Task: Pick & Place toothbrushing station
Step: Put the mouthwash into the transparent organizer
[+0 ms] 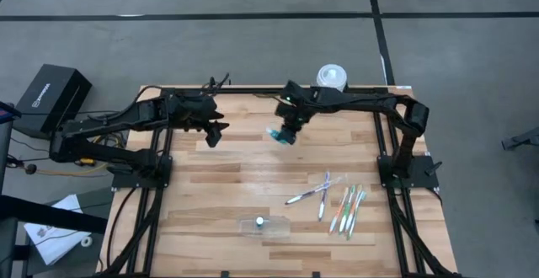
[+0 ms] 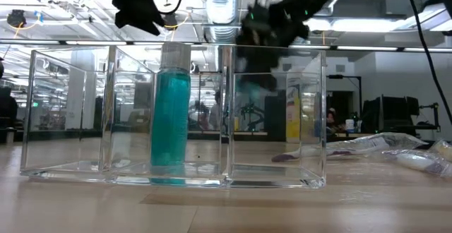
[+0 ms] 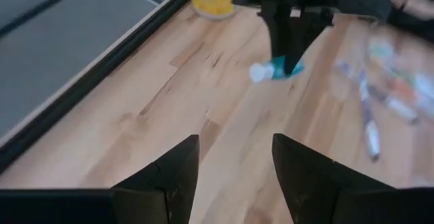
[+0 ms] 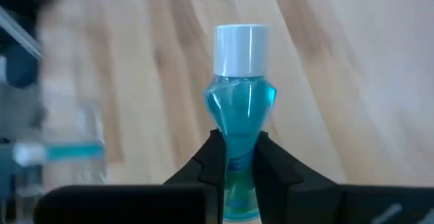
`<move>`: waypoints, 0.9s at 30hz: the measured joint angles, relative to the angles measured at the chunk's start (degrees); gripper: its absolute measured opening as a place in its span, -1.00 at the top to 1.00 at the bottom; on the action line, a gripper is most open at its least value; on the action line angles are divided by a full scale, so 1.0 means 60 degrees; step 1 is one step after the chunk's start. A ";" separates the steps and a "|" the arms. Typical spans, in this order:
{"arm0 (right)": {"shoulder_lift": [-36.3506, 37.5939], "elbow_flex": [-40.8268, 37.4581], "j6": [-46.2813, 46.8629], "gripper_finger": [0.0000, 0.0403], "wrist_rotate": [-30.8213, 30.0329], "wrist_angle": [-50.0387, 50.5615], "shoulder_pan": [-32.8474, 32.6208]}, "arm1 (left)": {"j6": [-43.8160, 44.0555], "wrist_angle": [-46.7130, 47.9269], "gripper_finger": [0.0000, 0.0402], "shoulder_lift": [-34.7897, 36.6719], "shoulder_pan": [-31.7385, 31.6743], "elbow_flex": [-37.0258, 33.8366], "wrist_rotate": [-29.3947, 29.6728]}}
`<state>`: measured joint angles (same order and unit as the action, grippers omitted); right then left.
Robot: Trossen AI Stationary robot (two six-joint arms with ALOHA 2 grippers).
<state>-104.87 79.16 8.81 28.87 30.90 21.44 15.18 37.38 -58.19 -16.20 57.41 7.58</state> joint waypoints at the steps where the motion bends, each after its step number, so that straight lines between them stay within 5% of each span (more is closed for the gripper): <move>1: 0.0002 0.0294 0.0050 0.81 -0.0015 -0.0107 -0.0086 | 0.0135 -0.0117 0.10 0.0000 -0.0135 0.0000 -0.0229; 11: 0.0009 0.2508 0.0227 0.81 -0.0480 -0.0267 -0.0501 | 0.0975 -0.1585 0.10 -0.0006 -0.1475 0.0000 -0.2742; 20: 0.0009 0.2669 0.0291 0.81 -0.0581 -0.0273 -0.0748 | 0.1834 -0.3409 0.10 -0.0122 -0.1776 -0.0011 -0.5285; 27: 0.0009 0.2669 0.0515 0.81 -0.0581 -0.0697 -0.1040 | 0.2299 -0.3817 0.10 -0.0266 -0.2142 -0.0007 -0.6179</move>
<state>-104.81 95.18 11.90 25.39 26.72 15.20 28.97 14.48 -59.79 -29.06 57.36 -29.49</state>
